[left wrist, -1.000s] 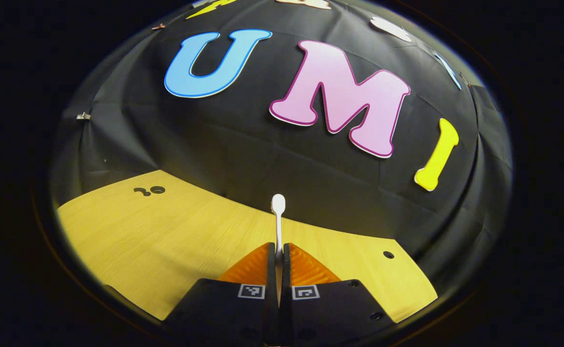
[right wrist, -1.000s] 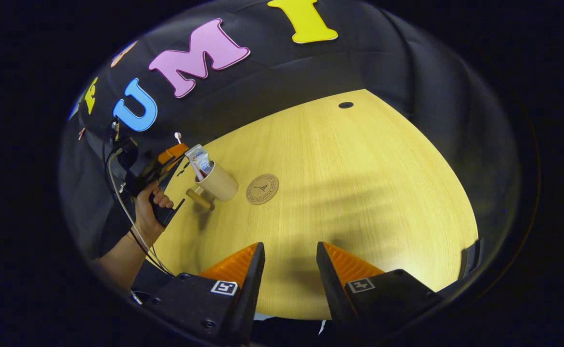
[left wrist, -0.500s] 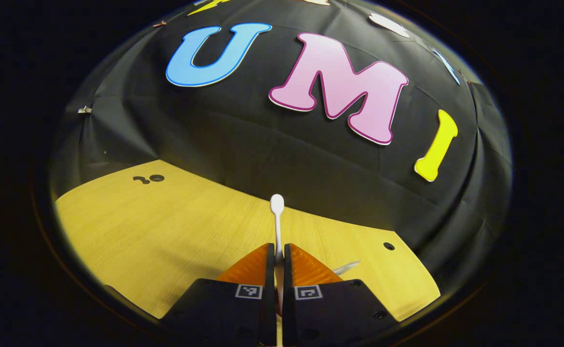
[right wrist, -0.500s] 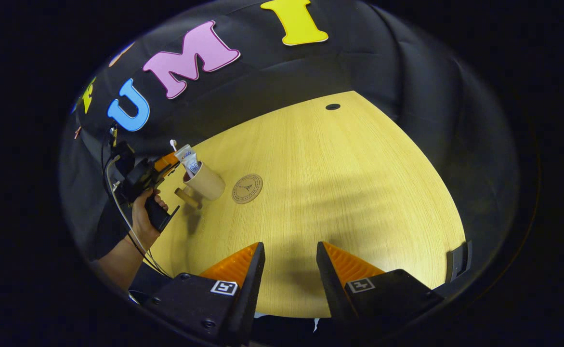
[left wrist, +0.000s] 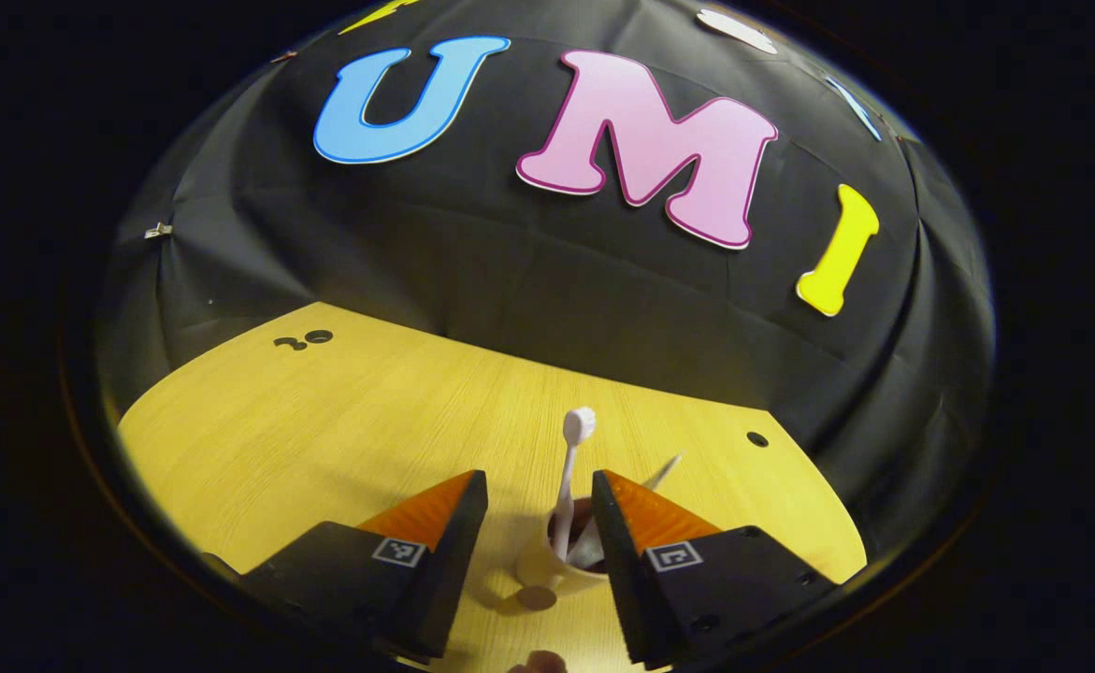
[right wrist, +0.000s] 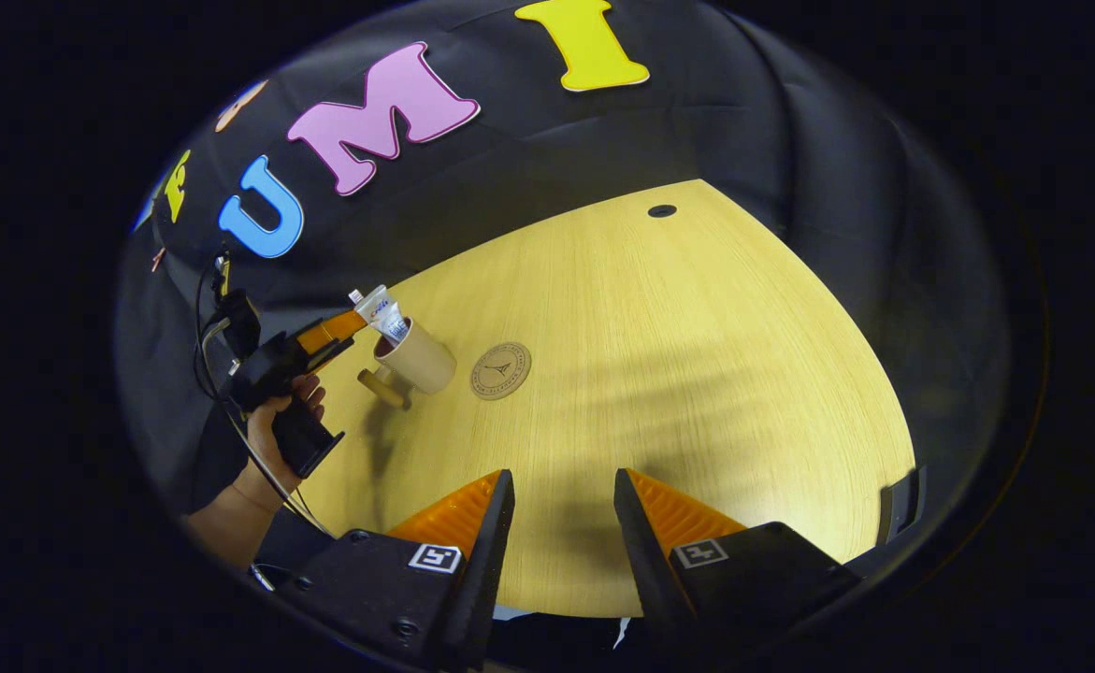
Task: Put the toothbrush and toothpaste on the desktop into the cup, then pick up the cup and place it on the coaster on the desktop.
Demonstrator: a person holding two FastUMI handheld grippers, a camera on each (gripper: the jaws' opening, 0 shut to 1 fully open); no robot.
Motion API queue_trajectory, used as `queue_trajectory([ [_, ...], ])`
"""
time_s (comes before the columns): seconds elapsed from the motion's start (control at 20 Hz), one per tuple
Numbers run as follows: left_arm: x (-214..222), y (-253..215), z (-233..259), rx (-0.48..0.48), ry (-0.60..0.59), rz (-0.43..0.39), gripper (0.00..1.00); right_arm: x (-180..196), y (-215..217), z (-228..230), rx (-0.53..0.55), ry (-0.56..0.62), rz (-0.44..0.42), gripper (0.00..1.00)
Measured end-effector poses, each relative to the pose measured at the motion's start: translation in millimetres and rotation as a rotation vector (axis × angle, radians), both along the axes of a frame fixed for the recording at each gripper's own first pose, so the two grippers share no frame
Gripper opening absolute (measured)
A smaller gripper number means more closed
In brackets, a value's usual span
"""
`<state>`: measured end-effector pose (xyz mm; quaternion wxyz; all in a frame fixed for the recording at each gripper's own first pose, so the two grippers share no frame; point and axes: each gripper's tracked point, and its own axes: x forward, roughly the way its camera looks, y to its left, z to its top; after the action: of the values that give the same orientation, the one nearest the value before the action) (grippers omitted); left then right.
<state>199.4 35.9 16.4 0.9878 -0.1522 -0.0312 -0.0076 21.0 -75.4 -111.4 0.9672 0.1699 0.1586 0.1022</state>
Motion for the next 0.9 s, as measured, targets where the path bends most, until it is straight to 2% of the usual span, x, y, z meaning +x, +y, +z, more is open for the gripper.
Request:
queue_trajectory([
  [0.05, -9, -9, -1, 0.013, 0.017, -0.055, 0.75, -1, 2, 1, 0.001, -0.002, 0.004, 0.67],
  [0.2, -29, -18, -19, 0.096, 0.091, -0.137, 0.85, -1, 7, 0, 0.004, 0.004, 0.017, 0.67],
  [0.3, -36, -20, -36, 0.144, 0.155, -0.176, 0.86, -3, 7, -3, 0.007, 0.013, 0.013, 0.67],
  [0.35, -37, -20, -44, 0.162, 0.191, -0.188, 0.86, -1, 5, -11, 0.005, 0.052, -0.006, 0.51],
  [0.4, -37, -19, -58, 0.191, 0.256, -0.213, 0.86, -2, 4, -24, 0.024, 0.113, -0.029, 0.66],
  [0.45, -37, -19, -65, 0.206, 0.291, -0.224, 0.86, -2, 6, -25, 0.064, 0.149, -0.049, 0.65],
  [0.5, -34, -17, -71, 0.224, 0.326, -0.231, 0.86, -2, 5, -30, 0.108, 0.177, -0.067, 0.47],
  [0.6, -24, -15, -82, 0.282, 0.399, -0.254, 0.86, -4, 0, -37, 0.106, 0.194, -0.092, 0.78],
  [0.65, -18, -16, -87, 0.306, 0.425, -0.266, 0.86, -2, -1, -34, 0.100, 0.187, -0.097, 0.63],
  [0.9, 4, -12, -106, 0.421, 0.547, -0.280, 0.86, 3, -4, -34, 0.099, 0.172, -0.119, 0.62],
])
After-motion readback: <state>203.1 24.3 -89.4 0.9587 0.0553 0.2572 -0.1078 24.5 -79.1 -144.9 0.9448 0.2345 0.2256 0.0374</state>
